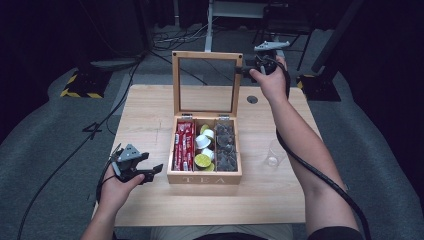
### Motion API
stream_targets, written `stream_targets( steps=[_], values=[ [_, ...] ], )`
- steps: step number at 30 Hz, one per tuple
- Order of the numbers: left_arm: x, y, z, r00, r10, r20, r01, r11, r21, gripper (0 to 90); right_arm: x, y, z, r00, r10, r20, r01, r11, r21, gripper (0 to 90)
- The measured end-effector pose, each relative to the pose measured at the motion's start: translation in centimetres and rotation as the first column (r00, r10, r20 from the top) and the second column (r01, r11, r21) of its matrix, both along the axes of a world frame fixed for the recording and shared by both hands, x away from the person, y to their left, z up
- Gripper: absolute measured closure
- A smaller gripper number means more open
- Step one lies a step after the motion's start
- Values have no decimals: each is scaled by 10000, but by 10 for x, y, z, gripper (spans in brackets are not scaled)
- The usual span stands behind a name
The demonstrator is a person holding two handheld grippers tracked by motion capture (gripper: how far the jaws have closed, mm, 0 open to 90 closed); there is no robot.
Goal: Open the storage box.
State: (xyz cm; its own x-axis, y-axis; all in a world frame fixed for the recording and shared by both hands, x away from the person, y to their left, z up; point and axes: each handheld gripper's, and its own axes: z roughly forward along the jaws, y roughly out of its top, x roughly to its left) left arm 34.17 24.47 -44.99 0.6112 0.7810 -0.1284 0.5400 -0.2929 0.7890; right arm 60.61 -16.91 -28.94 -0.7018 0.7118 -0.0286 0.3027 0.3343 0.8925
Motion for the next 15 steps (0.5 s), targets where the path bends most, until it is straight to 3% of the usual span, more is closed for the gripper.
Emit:
stream_targets(
  steps=[6,15],
  values=[
    [-7,-2,2,9999,-151,25,150,9999,73,271,-26,-11,9,9988,472,-139,-472,9989,7,378],
    [-12,-5,2,9997,-261,22,261,9996,80,270,-66,-25,9,9921,1224,-265,-1217,9922,267,378]
  ],
)
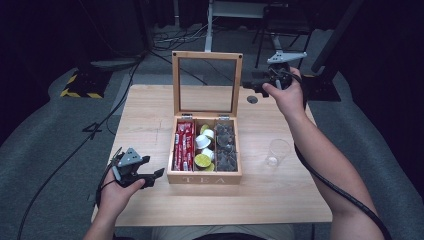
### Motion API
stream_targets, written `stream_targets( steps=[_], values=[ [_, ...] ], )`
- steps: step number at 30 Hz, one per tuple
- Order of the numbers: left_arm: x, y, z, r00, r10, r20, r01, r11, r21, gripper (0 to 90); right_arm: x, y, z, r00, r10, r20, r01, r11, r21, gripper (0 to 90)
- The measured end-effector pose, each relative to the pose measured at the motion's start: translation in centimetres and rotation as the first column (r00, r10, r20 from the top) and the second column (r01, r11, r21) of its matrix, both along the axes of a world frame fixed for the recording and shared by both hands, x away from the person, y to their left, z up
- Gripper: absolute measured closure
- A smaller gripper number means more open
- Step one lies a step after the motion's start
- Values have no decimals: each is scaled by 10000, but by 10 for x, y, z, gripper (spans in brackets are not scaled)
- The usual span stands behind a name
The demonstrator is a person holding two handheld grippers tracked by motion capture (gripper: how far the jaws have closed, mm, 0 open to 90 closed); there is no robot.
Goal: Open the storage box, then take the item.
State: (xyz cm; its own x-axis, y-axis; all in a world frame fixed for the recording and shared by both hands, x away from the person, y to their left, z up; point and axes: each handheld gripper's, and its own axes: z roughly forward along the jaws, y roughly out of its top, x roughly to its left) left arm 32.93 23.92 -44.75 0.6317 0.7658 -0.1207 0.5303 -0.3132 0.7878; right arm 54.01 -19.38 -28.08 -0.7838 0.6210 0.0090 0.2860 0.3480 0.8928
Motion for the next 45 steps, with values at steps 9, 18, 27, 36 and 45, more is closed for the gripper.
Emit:
stream_targets(
  steps=[9,18,27,36,45],
  values=[
    [1,-3,-1,10000,-47,-60,47,10000,86,270,-37,-8,-10,9976,655,-201,-649,9975,265,361],
    [-1,-1,-7,9998,14,-196,-9,9998,218,264,-58,1,-32,9914,1208,-508,-1216,9925,-127,345],
    [-2,3,-18,9982,210,-557,-188,9990,397,248,-66,18,-58,9831,1601,-891,-1659,9842,-612,345],
    [2,4,-30,9960,282,-848,-221,9972,714,240,-65,35,-92,9692,1718,-1764,-1953,9726,-1258,348],
    [7,2,-41,9946,271,-1000,-164,9942,1060,231,-62,56,-119,9515,1908,-2413,-2360,9558,-1752,360]
  ],
)
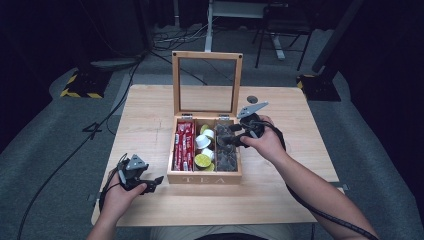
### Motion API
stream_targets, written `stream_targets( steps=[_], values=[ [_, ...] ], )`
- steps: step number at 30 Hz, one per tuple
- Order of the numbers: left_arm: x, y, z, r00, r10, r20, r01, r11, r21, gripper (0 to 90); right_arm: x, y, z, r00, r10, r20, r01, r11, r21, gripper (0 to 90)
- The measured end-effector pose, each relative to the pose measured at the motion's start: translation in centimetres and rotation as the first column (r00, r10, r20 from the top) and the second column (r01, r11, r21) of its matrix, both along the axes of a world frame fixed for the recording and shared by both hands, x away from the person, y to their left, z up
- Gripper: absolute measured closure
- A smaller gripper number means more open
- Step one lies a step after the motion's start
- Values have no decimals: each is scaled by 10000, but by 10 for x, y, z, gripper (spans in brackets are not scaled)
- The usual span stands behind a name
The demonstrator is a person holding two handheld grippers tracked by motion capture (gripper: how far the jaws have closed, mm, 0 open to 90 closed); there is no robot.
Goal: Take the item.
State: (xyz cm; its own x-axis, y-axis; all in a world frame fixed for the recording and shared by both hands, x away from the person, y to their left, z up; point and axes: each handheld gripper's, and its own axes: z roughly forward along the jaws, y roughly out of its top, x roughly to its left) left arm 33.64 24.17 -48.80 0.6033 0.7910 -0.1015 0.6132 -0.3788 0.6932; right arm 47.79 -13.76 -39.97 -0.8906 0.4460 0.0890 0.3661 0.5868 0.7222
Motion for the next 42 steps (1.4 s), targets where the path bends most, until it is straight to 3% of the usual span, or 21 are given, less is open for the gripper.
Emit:
stream_targets(
  steps=[3,6,16,22,27,31,42],
  values=[
    [0,-1,0,10000,25,-28,-25,10000,-17,229,0,9,-7,9998,211,13,-210,9993,-313,366],
    [1,-1,-1,10000,35,-34,-36,10000,-18,230,2,16,-14,9990,455,-32,-456,9963,-728,438],
    [-1,-2,0,10000,-38,-46,38,9999,114,231,16,24,-27,9997,44,242,6,9794,-2019,557],
    [-1,-2,0,10000,-13,-8,13,9999,116,231,18,27,-33,9996,98,279,-33,9744,-2250,619],
    [-1,-2,0,10000,-29,-13,29,9999,113,233,14,27,-29,9969,205,762,-12,9695,-2451,753],
    [-1,-2,0,10000,-28,-43,29,9999,127,233,13,23,-27,9972,165,736,-1,9761,-2172,760],
    [0,-1,0,10000,-28,-46,29,9999,96,234,10,9,-8,9985,-12,550,53,9972,-745,761]
  ],
)
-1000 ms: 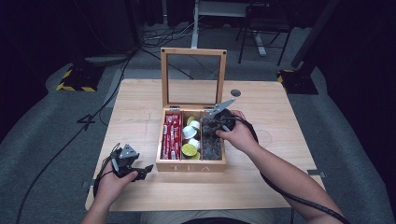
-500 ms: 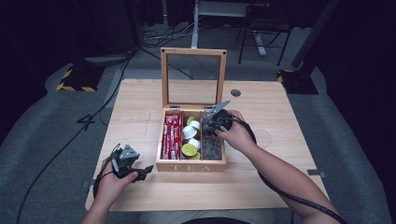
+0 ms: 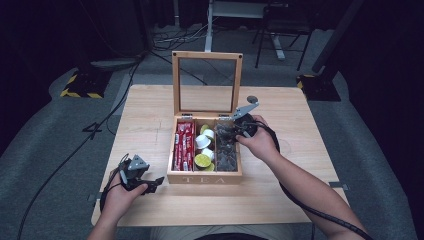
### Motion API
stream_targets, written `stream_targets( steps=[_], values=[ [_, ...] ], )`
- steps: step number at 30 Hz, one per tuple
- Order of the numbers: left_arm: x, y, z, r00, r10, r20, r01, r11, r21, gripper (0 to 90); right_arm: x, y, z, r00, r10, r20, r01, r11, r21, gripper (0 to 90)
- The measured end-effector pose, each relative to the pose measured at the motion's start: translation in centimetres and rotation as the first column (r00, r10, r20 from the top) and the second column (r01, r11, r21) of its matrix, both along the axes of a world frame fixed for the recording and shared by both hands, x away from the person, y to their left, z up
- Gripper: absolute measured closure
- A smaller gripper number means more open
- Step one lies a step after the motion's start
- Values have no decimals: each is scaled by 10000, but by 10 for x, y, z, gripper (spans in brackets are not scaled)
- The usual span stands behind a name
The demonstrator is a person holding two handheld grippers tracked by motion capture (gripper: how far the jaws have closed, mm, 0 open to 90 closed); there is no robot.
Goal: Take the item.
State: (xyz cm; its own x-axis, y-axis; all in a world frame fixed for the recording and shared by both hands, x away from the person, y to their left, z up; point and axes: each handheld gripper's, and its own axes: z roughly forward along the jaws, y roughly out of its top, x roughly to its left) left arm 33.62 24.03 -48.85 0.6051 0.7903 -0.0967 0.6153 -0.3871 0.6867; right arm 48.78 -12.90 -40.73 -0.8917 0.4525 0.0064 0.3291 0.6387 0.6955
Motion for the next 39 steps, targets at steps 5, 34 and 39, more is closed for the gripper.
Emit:
stream_targets(
  steps=[5,34,39],
  values=[
    [0,0,0,10000,1,-18,-1,10000,2,234,-3,-6,8,10000,6,69,-10,9982,600,761],
    [0,2,-1,9998,186,-48,-185,9998,123,234,-29,-71,70,9940,-712,825,521,9755,2139,760],
    [1,3,-1,9997,226,-57,-225,9996,168,234,-34,-87,74,9908,-993,921,783,9748,2090,759]
  ],
)
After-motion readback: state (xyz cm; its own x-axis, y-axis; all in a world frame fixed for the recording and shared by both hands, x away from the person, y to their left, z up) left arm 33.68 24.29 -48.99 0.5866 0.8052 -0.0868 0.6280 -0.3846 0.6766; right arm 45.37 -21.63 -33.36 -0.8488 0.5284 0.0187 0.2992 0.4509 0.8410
